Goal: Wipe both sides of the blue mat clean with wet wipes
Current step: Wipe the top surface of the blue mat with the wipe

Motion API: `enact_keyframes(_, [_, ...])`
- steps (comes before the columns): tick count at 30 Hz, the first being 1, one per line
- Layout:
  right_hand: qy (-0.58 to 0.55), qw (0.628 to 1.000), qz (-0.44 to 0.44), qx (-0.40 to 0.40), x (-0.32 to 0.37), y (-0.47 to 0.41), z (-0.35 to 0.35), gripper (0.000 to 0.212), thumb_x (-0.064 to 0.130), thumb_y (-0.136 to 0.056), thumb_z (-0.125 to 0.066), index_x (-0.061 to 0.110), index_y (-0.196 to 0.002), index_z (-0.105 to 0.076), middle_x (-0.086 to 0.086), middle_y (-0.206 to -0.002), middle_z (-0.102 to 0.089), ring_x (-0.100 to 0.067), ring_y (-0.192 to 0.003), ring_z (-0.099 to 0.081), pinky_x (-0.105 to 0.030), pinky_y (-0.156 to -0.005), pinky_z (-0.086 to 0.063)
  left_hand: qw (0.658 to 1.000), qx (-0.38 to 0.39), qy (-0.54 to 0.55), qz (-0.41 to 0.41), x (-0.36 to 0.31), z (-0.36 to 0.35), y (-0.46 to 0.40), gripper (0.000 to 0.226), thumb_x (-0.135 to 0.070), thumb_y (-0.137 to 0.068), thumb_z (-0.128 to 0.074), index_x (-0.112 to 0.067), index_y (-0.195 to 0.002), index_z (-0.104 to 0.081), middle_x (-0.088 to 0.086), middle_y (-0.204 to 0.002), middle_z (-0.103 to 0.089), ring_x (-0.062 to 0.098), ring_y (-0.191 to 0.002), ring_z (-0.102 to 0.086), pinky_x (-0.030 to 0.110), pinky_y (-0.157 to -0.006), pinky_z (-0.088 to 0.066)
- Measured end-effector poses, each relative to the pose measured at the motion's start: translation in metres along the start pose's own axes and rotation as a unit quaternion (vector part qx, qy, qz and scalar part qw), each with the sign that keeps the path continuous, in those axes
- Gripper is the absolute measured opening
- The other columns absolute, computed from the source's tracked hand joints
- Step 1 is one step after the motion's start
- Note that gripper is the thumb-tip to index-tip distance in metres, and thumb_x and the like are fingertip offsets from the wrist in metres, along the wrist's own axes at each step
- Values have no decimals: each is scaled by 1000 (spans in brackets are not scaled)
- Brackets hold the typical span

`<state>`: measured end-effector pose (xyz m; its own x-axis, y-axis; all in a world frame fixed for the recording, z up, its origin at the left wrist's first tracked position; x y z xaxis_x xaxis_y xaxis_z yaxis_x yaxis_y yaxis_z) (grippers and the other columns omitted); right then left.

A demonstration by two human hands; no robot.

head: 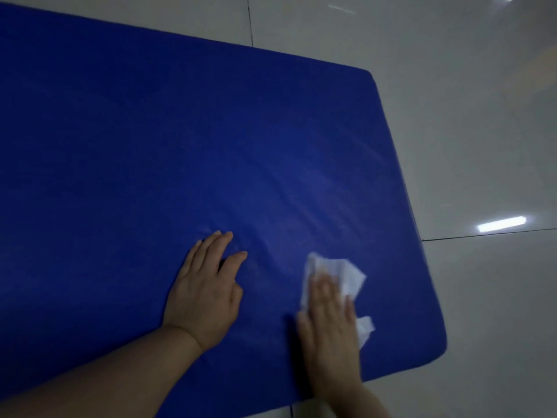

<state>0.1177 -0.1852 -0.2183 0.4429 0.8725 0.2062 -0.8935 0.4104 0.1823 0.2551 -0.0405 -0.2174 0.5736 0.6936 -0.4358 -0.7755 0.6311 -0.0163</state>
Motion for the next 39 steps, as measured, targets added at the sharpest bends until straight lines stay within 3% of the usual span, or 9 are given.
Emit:
enact_keyframes(4, [-12,988,-145,53,-33,2,7,74,66,-77,26,31,-141,32,13,-151,33,-5,-139,30,-37,-116,16,1000,0,2,0,1,-1,1,45,-19,-84,-33,-9,-119,-59,17,-137,-48,30,-131,-35,34,-117,-9])
enact_keyframes(9, [2,998,15,68,28,22,-16,59,44,-101,-8,16,-153,-10,-7,-154,-28,-21,-144,-19,-44,-111,-17,1000,4,-3,-1,0,0,0,45,-21,-84,-33,-10,-121,-57,18,-137,-48,29,-131,-35,34,-116,-8])
enact_keyframes(11, [12,997,-22,67,1,16,-13,61,46,-101,-6,14,-152,-10,-6,-157,-20,-15,-146,-5,-46,-117,-16,1000,3,0,-2,0,-1,0,46,-20,-84,-33,-9,-120,-59,18,-137,-48,29,-131,-35,34,-116,-9])
enact_keyframes(16, [-14,977,-206,52,-44,6,10,71,61,-76,25,29,-138,33,6,-152,32,-8,-135,36,-37,-115,17,1000,4,-3,-2,1,-1,0,46,-19,-84,-33,-8,-118,-61,19,-136,-49,30,-130,-35,34,-117,-9])
enact_keyframes(21, [-2,995,-76,58,11,32,-18,60,45,-102,-2,14,-153,-8,-5,-159,-6,-18,-146,-5,-34,-116,-2,1000,9,-6,-2,0,-1,-1,46,-20,-84,-32,-9,-118,-60,18,-137,-48,30,-131,-35,34,-117,-9])
enact_keyframes(26, [-2,988,-148,38,-44,16,1,66,57,-86,18,26,-143,25,8,-154,24,-2,-137,32,-34,-118,11,1000,6,-4,-3,1,-2,0,45,-19,-84,-33,-10,-119,-59,17,-137,-46,29,-131,-35,35,-117,-10])
enact_keyframes(31, [-11,974,-214,73,-46,10,9,67,61,-75,26,32,-134,40,10,-148,39,-6,-132,40,-37,-116,17,1000,7,-6,-4,0,-1,-1,45,-19,-84,-32,-10,-119,-59,17,-136,-48,29,-131,-35,34,-117,-9])
enact_keyframes(36, [11,996,-71,60,0,37,-17,59,42,-101,-7,14,-153,-9,-2,-160,-4,-18,-147,-4,-37,-116,-3,1000,6,-2,-6,0,0,-1,45,-20,-84,-32,-10,-119,-59,18,-136,-49,29,-131,-34,34,-117,-8])
enact_keyframes(39, [18,993,-106,55,-33,31,-9,64,45,-98,-8,15,-153,-1,-1,-160,10,-15,-147,9,-39,-119,-1,1000,5,-2,-8,0,0,-1,45,-19,-84,-32,-9,-119,-59,18,-136,-49,29,-131,-35,34,-117,-8])
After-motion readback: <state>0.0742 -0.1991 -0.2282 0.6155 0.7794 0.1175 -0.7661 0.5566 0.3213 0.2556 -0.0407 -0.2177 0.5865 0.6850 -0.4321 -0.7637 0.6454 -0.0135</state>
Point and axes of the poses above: each hand's wrist, its own y-axis away from the middle knuckle, its own z-axis out of the back of the hand, x = y × z, the point moved 6 cm from there along -y, towards the middle knuckle
